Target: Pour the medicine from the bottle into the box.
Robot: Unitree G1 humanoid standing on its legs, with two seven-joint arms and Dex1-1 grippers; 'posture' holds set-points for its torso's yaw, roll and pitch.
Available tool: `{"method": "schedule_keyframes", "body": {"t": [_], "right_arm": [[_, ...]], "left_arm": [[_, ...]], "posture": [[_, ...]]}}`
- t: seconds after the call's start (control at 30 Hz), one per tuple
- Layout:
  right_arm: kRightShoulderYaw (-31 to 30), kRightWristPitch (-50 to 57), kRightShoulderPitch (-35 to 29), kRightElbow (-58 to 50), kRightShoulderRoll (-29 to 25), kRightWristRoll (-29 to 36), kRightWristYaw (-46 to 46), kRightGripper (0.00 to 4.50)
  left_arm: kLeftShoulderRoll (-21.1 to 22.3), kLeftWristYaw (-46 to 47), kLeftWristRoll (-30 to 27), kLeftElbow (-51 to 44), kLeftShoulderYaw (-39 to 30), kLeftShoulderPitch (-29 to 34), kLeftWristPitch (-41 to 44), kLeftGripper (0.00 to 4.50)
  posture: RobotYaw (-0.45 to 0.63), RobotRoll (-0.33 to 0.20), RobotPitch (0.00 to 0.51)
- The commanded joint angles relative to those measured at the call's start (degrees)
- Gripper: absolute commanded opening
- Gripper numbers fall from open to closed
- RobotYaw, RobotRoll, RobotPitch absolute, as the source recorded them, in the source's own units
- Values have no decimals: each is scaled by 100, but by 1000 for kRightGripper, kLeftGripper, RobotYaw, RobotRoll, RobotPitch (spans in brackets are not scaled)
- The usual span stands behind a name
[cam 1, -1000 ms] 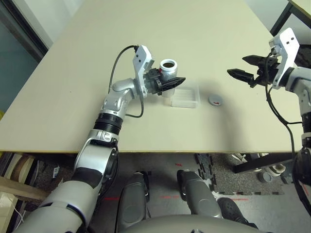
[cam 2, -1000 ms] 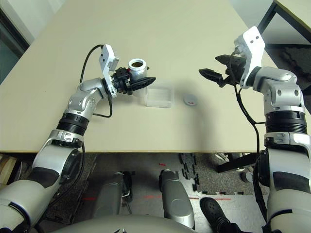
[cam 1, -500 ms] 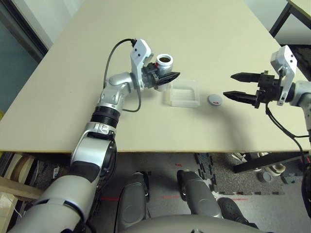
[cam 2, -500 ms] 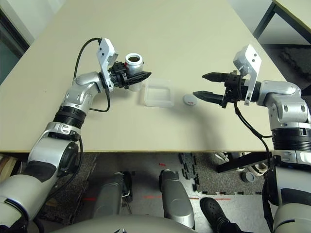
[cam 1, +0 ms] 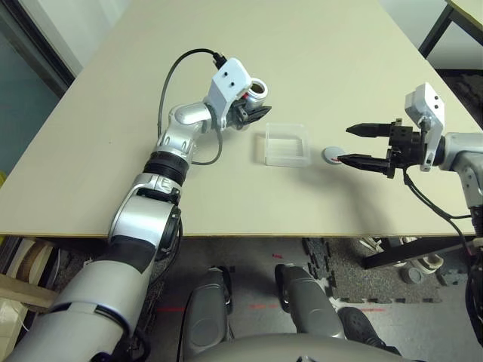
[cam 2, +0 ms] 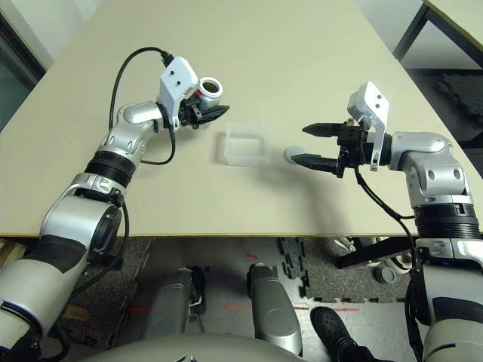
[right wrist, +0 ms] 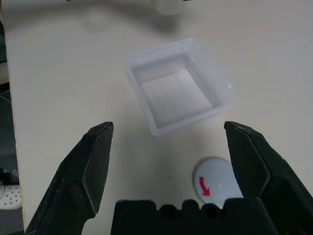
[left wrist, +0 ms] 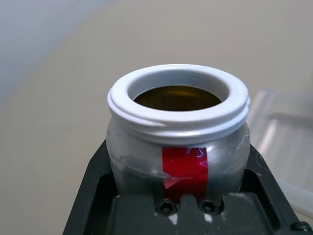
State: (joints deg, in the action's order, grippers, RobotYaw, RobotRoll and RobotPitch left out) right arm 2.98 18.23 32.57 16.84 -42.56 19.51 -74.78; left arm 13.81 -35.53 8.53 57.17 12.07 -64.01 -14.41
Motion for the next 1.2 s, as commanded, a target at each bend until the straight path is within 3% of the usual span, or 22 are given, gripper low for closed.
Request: {"method": "schedule_keyframes", "body": {"t": [0.03,0.17,0.23,0.47,0.67,0.97,1.03,1.2], "right_arm": [[-55,-33,67,-85,-2,8,14,4500],[-51,-38,104,-55,30,2,35,4500],[-50,-36,110,-53,43,3,46,4500],[-13,60,198,-33,159,88,143,4500],[58,252,268,-71,307,255,232,4500],[9,248,252,-88,305,271,252,4500],[0,244,256,-78,310,266,250,4500],[-13,250,266,-83,327,261,264,4500]], "left_arm": [[99,1044,1165,295,730,-300,-891,2640],[292,2571,2713,543,1829,-664,-1675,2640],[446,3726,3975,571,2807,-950,-1912,2640],[188,5880,5527,1174,4095,-1538,-2110,2640],[9,6570,6211,1602,4761,-1944,-2173,2640],[-83,6880,6639,1847,5192,-2183,-2085,2640],[-92,6857,6622,1864,5188,-2178,-2124,2640],[-89,5389,5421,2083,4119,-1867,-2356,2640]], "posture": [[-241,0,149],[-241,0,149],[-238,0,148],[-233,0,149],[-229,0,149],[-223,0,149],[-224,0,149],[-223,0,149]]}}
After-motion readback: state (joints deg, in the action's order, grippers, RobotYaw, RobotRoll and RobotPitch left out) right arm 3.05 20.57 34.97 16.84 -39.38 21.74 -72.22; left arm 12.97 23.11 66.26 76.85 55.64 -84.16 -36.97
